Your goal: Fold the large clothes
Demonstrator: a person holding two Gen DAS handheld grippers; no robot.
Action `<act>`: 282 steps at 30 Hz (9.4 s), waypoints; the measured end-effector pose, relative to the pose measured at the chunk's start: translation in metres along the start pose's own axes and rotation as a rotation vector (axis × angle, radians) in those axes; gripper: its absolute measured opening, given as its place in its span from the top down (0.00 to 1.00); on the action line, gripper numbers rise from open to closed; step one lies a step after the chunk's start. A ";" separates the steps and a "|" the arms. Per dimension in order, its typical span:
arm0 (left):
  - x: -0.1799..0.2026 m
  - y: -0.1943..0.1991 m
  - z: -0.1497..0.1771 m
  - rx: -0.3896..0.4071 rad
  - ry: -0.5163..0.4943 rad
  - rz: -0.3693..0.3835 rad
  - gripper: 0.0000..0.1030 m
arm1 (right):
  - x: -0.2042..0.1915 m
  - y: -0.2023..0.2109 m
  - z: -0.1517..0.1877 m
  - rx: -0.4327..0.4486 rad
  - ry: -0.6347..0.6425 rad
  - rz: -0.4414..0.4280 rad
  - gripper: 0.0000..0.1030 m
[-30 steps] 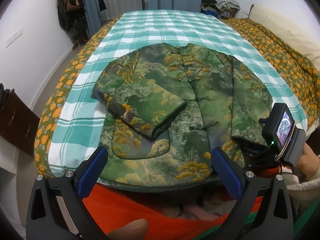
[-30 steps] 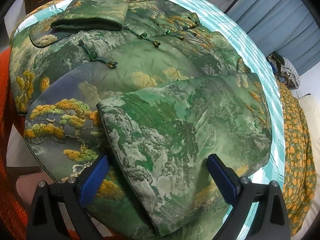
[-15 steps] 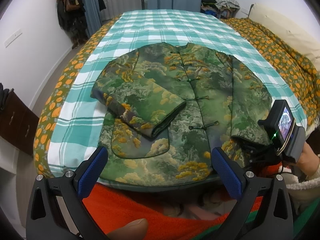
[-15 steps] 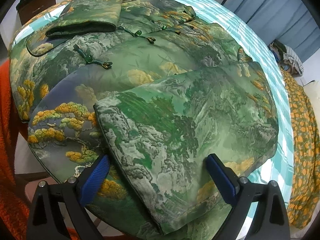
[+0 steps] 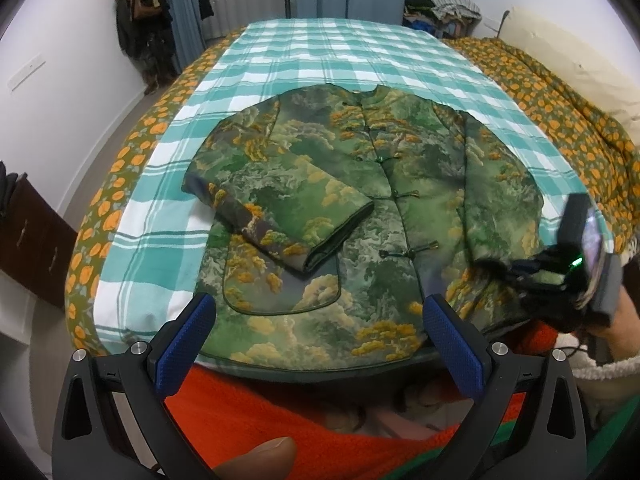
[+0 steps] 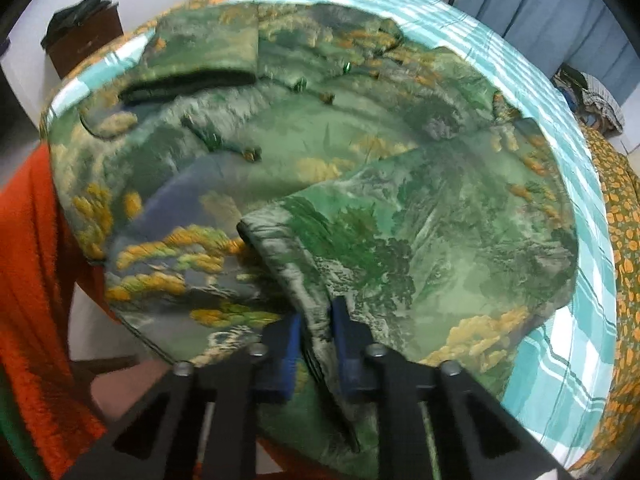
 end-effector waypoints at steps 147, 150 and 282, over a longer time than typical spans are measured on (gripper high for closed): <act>-0.145 -0.117 0.007 -0.076 0.109 0.173 0.24 | 0.127 0.025 0.075 0.044 -0.606 0.010 0.45; -0.152 -0.093 -0.008 0.028 0.145 0.088 0.13 | 0.141 0.040 0.075 0.093 -0.630 0.062 0.40; 0.046 -0.310 -0.189 -0.172 0.065 0.162 0.83 | 0.295 -0.124 -0.204 0.107 -0.632 0.013 0.29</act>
Point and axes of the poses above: each gripper's, at about its wrist camera, not at the fingertips, and y roughly against the way its jaws point, x to its right, z to its underside, the point moved 4 cm from there along -y, roughly the way its jaws point, and after that the axes turned 5 degrees about -x, right-handed, at the moved point
